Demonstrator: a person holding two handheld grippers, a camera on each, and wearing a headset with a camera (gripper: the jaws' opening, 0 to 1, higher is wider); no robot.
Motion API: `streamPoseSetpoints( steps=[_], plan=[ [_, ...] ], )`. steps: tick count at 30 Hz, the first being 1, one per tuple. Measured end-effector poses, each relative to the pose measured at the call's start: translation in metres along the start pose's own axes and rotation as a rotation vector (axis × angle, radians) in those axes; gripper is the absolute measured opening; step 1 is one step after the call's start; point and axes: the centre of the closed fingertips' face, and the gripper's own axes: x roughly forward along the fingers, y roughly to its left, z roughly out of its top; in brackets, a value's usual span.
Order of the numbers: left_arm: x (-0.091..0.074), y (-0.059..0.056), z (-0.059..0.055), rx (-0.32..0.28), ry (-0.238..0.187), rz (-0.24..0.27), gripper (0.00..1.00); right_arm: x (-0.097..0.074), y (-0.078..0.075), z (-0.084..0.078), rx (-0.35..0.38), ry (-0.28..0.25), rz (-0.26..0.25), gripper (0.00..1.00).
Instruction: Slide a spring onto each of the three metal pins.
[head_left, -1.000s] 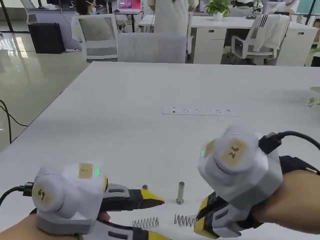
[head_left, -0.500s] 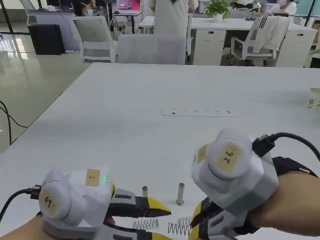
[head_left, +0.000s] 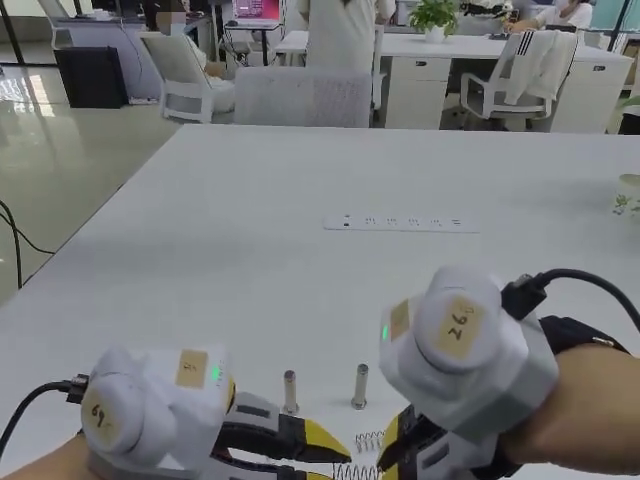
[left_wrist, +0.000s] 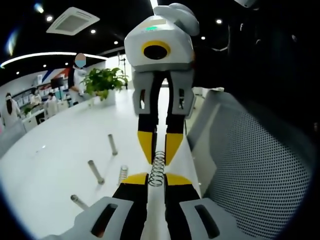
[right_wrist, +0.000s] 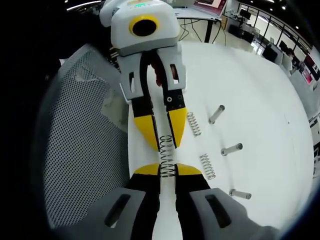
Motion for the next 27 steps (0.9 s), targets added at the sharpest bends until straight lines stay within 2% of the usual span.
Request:
streamPoseSetpoints(
  steps=[12, 27],
  plan=[
    [0.002, -0.003, -0.004, 0.002, 0.016, -0.018, 0.03, -0.002, 0.002, 0.000, -0.020, -0.007, 0.007, 0.08],
    [0.001, 0.001, -0.004, 0.006, 0.020, 0.003, 0.02, -0.011, 0.000, 0.016, -0.028, -0.060, -0.018, 0.08]
  ],
)
